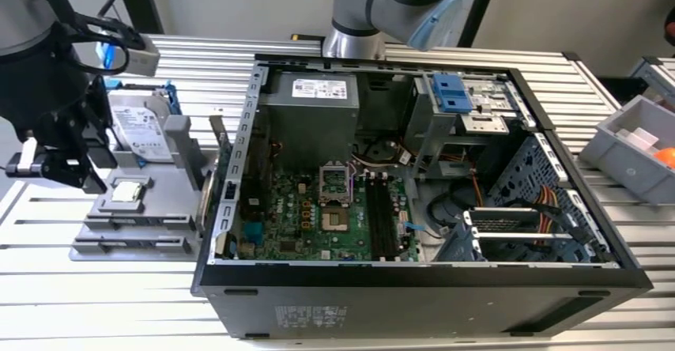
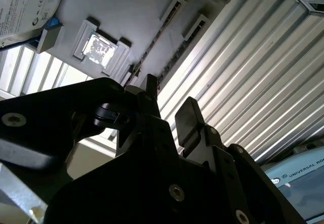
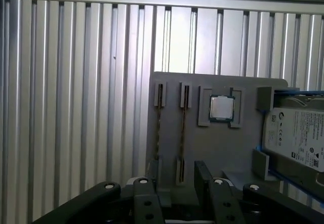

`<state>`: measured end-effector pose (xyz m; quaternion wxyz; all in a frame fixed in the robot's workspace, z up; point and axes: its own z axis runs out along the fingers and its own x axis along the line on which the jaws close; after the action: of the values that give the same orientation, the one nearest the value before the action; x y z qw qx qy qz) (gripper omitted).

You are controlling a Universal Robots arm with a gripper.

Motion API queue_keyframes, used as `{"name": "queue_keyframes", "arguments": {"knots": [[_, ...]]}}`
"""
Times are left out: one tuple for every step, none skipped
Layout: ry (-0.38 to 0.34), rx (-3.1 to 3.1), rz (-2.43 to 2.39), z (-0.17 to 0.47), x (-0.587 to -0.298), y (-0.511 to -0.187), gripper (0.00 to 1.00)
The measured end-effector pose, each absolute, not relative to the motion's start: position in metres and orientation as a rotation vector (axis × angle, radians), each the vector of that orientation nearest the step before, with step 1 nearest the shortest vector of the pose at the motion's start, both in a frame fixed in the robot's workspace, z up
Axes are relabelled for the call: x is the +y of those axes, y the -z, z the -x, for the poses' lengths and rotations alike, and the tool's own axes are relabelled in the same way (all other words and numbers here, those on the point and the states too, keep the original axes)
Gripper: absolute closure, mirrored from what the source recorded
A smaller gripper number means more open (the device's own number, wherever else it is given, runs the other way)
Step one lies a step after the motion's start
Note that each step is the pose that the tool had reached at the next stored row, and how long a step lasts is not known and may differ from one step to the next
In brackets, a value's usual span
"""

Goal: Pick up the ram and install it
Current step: 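Pick up the ram and move it above insertion slot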

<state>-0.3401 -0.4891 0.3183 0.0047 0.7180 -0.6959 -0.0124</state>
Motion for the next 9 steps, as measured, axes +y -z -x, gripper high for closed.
{"name": "queue_keyframes", "arguments": {"knots": [[0.039,-2.18,-2.249,0.3401,-0.4892,-0.3177,0.0],[0.039,-2.18,-2.249,0.3402,-0.4892,-0.3171,0.0],[0.039,-2.18,-2.249,0.3402,-0.4892,-0.3164,0.0],[0.039,-2.18,-2.249,0.3402,-0.4892,-0.3157,0.0],[0.039,-2.18,-2.249,0.3402,-0.4892,-0.315,0.0],[0.039,-2.18,-2.249,0.3402,-0.4892,-0.3142,0.0],[0.039,-2.18,-2.249,0.3403,-0.4892,-0.3136,0.0],[0.038,-2.18,-2.249,0.3405,-0.4892,-0.3131,0.0],[0.038,-2.18,-2.249,0.3405,-0.4892,-0.3124,0.0]]}}
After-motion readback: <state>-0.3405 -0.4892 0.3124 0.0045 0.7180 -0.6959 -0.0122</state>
